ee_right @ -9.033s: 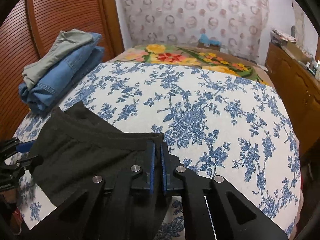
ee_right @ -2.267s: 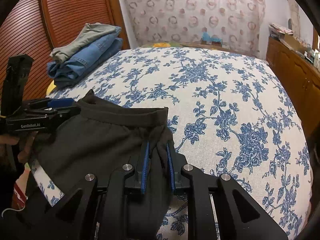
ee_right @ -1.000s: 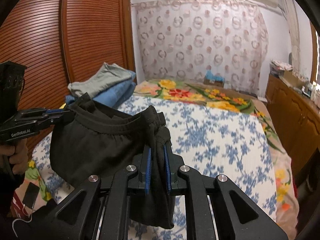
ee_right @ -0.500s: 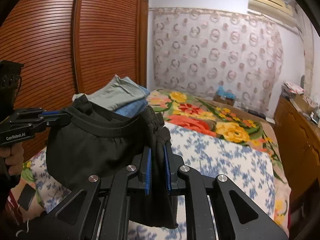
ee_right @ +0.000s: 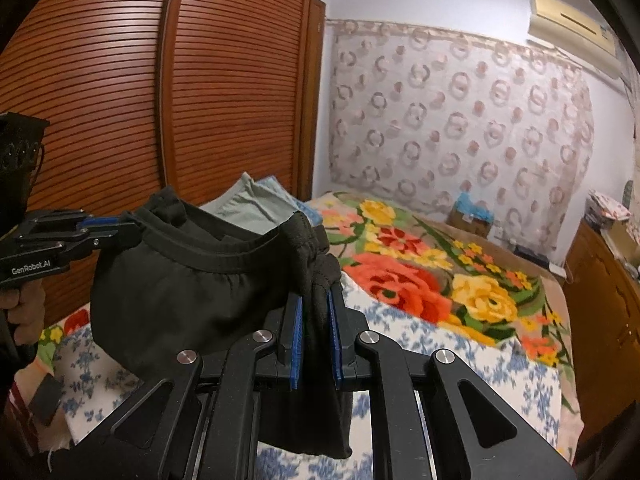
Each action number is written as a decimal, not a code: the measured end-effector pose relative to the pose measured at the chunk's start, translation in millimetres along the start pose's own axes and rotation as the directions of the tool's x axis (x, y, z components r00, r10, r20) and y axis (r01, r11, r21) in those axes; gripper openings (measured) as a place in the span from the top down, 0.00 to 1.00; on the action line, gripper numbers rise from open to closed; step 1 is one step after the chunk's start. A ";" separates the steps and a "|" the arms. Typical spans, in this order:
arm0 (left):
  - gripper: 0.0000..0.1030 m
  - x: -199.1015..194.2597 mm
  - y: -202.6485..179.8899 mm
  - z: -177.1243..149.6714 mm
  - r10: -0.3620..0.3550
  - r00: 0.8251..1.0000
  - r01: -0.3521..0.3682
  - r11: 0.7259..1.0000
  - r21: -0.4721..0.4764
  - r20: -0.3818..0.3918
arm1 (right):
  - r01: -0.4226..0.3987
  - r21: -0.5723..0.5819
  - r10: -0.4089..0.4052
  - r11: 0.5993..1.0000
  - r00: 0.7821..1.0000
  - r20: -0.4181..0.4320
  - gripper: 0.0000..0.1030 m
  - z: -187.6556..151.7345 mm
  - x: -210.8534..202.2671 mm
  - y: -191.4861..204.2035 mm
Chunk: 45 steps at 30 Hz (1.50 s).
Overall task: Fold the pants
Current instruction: 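Lift the folded black garment with both grippers and carry it toward the jeans stack, then lower the black garment onto the folded jeans stack with both grippers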
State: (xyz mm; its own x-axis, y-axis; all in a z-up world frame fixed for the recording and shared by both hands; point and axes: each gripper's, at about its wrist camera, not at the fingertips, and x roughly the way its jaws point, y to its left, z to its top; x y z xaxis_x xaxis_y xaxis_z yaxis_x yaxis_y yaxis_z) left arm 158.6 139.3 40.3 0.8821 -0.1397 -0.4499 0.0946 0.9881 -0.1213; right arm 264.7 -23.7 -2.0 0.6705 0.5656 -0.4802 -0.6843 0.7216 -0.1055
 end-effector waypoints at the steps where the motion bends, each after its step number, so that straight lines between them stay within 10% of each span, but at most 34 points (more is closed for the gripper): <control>1: 0.90 0.1 1.2 0.6 0.004 1.000 -0.004 1.000 -0.001 0.001 | 0.000 -0.004 0.000 1.000 1.000 0.001 0.91 3.2 4.0 -0.5; 17: 0.90 12.5 35.6 25.2 0.093 0.994 -0.092 0.996 -0.020 0.052 | -0.027 -0.136 0.038 0.990 0.997 0.072 0.91 68.2 65.1 -6.3; 45: 0.90 -1.0 75.9 -27.6 0.205 0.978 -0.190 0.958 -0.213 0.049 | -0.154 -0.243 0.161 0.958 0.987 0.006 0.86 117.6 202.2 73.8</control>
State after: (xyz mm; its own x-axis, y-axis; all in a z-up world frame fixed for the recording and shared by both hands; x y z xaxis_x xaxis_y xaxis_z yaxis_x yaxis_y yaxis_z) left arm 152.1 212.6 7.2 0.9042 0.0687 -0.4216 -0.1753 0.9597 -0.2196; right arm 383.5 190.8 -4.4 0.5537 0.6766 -0.4854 -0.8284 0.5070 -0.2382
